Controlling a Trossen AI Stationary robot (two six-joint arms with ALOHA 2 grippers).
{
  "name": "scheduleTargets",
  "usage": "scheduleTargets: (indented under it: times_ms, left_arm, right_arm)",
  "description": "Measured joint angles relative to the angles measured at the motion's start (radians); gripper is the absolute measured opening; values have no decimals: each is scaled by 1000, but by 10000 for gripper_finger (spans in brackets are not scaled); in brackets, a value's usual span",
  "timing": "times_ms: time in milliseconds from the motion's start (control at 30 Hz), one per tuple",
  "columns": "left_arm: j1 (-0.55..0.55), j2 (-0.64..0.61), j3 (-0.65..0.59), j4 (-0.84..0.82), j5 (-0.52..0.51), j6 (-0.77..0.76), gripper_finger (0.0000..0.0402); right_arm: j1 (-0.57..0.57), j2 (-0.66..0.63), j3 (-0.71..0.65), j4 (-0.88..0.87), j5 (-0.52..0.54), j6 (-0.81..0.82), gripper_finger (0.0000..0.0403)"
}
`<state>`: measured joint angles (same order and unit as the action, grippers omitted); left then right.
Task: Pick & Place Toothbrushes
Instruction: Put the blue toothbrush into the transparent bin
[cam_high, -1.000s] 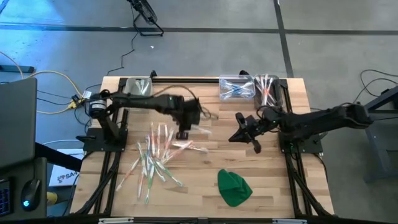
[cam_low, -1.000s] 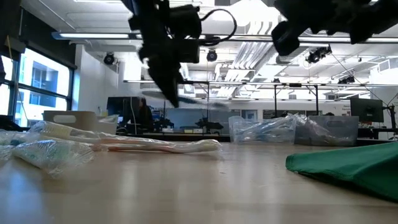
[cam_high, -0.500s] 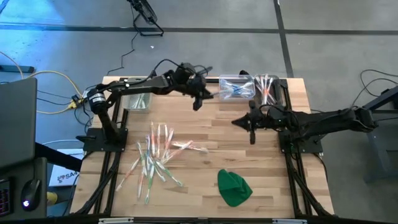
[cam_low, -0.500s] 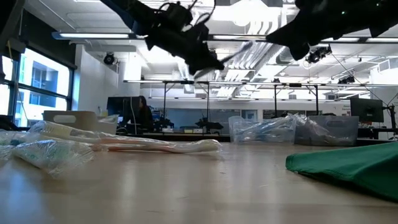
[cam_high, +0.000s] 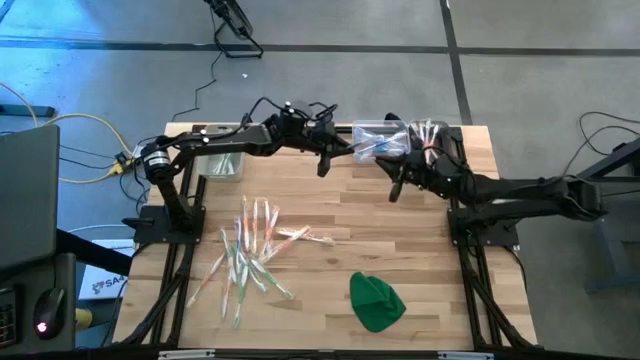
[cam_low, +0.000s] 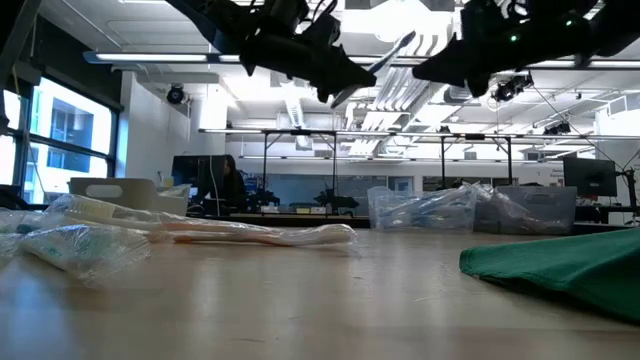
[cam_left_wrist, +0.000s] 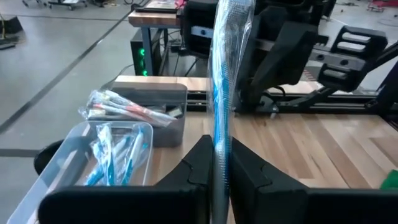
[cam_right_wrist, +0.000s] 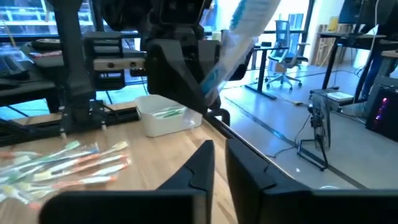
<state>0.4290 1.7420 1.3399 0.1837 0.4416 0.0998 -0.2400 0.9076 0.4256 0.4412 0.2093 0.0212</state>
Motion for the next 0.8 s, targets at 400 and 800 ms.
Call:
scheduleTargets:
  times_ms: [400, 800]
  left_arm:
    - [1, 0, 0, -8, 0, -2, 22]
    - [0, 0, 0, -29, 1, -1, 22]
  right_arm:
    - [-99, 238, 0, 348, -89, 0, 144]
    - [-208, 344, 0, 545, -375, 12, 152]
